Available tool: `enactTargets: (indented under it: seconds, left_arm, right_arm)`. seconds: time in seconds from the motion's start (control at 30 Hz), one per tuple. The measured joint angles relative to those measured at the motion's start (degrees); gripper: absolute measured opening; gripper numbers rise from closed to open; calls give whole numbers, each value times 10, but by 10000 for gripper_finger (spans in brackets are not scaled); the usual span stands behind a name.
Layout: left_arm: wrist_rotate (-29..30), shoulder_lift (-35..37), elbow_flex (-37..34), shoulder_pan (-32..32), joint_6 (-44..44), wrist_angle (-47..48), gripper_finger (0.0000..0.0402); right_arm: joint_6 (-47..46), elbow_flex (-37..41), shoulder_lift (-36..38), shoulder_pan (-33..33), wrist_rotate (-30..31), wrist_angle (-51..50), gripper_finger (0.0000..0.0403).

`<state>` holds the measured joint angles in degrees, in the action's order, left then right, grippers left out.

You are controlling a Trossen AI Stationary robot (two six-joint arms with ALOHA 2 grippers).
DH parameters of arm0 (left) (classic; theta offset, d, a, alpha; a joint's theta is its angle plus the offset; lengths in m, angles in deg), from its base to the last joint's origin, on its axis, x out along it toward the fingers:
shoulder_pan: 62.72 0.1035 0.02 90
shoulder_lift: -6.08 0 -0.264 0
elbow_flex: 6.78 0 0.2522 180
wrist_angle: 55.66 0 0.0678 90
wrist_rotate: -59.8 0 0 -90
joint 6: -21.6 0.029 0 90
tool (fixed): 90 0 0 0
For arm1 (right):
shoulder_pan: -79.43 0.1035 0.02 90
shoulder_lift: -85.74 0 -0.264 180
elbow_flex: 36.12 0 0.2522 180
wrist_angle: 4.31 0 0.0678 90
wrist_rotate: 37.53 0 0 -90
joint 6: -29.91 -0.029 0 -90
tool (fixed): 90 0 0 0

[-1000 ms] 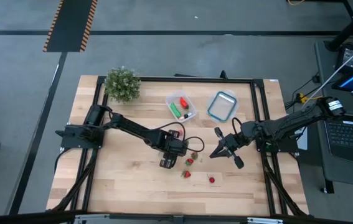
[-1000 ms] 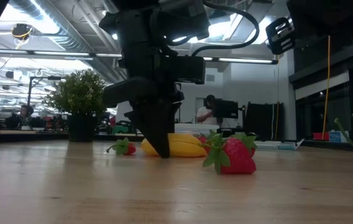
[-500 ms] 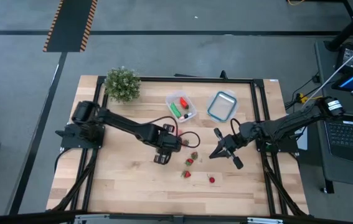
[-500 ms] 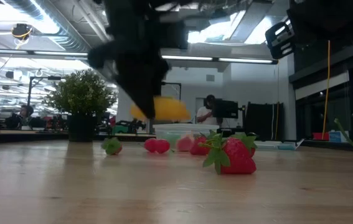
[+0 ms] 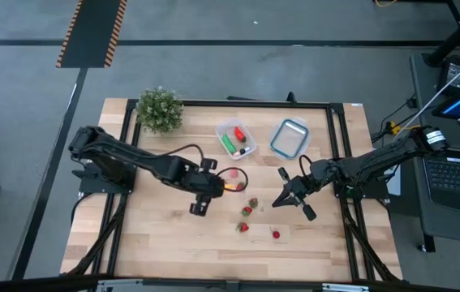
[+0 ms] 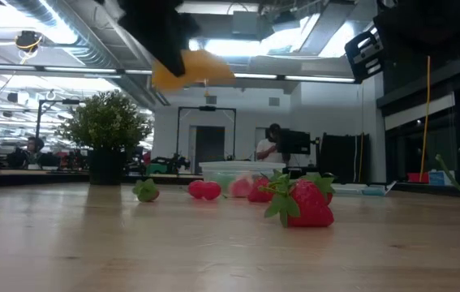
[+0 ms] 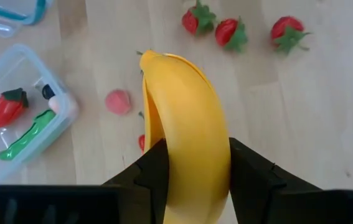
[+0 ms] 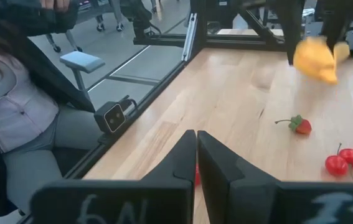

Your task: Pick and placing Produce into tupperware

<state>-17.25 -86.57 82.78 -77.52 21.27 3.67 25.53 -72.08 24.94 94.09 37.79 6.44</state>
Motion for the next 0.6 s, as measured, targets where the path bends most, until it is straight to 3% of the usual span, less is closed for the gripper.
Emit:
enactTargets:
  seconds: [0.27, 0.6]
  left_arm:
    - [0, 108, -156, -2, -59, -103, 121]
    - [-22, 225, -382, -1, -52, -416, 121]
  right_arm:
    - [2, 0, 0, 22, 0, 2, 17]
    - [2, 0, 0, 25, 2, 26, 17]
